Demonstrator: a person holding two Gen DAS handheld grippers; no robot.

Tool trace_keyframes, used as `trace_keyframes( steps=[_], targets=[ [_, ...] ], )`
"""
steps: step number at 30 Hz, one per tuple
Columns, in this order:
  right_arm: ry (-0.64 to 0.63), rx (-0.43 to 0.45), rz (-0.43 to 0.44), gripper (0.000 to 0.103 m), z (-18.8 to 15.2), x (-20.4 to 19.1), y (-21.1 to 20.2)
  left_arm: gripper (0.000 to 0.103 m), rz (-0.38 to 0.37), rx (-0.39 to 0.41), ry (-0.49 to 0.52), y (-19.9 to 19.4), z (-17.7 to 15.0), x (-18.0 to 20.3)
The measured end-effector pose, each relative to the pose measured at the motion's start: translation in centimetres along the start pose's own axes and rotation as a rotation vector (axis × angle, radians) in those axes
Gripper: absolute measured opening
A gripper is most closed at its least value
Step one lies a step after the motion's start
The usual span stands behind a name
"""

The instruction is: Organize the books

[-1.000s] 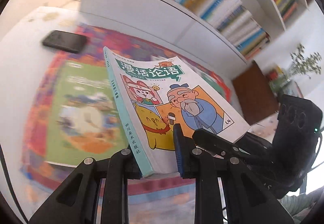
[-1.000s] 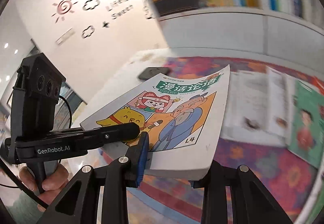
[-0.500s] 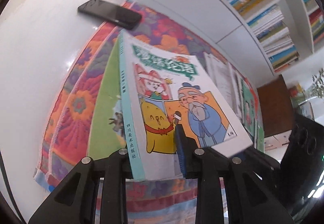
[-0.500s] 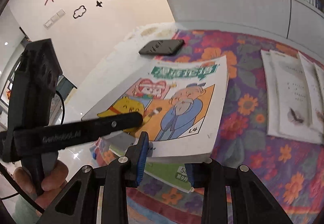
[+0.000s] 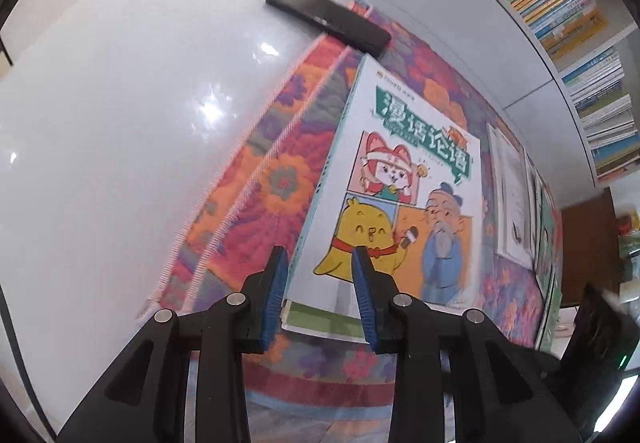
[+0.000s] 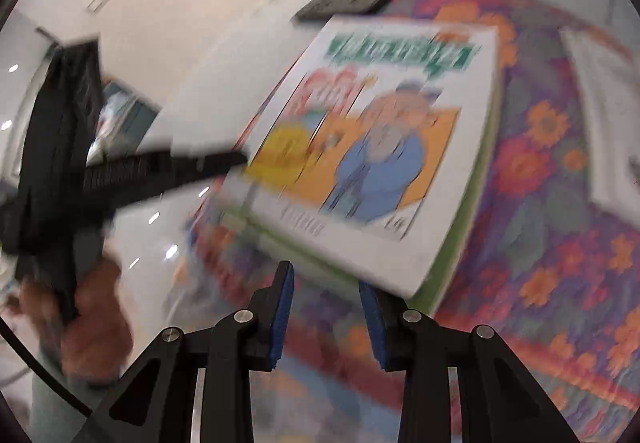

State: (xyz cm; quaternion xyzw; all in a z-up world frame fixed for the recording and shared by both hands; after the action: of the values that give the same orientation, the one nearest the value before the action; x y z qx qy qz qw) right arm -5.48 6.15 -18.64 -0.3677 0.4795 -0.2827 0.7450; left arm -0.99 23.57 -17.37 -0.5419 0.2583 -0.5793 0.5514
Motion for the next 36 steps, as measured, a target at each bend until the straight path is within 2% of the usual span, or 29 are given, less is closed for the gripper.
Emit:
trace_keyframes(
  steps=[4, 8, 11, 14, 18, 25, 29, 31, 36],
  targets=[
    [-0.063, -0.039, 0.015, 0.034, -3.3, 0.3, -1.9, 0.03, 0.005, 0.032, 0.1, -1.2, 0.3, 3.9],
    [0.008, -0.014, -0.024, 0.034, -5.9, 3.6, -5.3, 0.03, -0.057, 0.036, 0.228, -1.3, 0.0, 10.7],
    [0.137, 0.057, -0.062, 0.036, -7.3, 7.8, -9.1, 0.03, -0.118, -0.004, 0.328, -0.9, -1.1, 16.5],
    [0.261, 0.152, -0.097, 0.039, -8.5, 11.9, -13.6, 0.03, -0.189, -0.079, 0.386, 0.4, -2.5, 22.0],
    [0.37, 0.285, -0.162, 0.054, -9.7, 17.1, -19.8, 0.03, -0.228, -0.145, 0.474, 2.3, -5.4, 29.5],
    [0.571, 0.417, -0.285, 0.054, -15.3, 25.9, -28.3, 0.03, -0.336, -0.25, 0.634, 4.9, -11.9, 41.7],
    [0.713, 0.469, -0.379, 0.054, -19.8, 31.2, -31.7, 0.03, -0.383, -0.344, 0.681, 7.6, -16.1, 46.7],
    [0.769, 0.48, -0.419, 0.049, -22.0, 33.8, -33.0, 0.03, -0.391, -0.402, 0.674, 9.7, -18.1, 48.4],
    [0.849, 0.454, -0.478, 0.038, -26.3, 38.1, -34.9, 0.03, -0.371, -0.485, 0.609, 13.6, -21.1, 49.8]
  ],
)
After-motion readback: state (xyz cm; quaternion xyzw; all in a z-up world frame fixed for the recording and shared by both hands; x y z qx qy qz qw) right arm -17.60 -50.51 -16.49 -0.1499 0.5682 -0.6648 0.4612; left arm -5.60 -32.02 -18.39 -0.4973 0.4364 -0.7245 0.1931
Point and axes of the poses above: each gripper's, at about its wrist camera, not at the fingertips, and y roughly the way its jaws point, x to its right, z to its top, the point moved 3 cm from there along y, roughly the way its jaws point, and after that the axes turned 3 degrees about z, right-handed, at the moved point
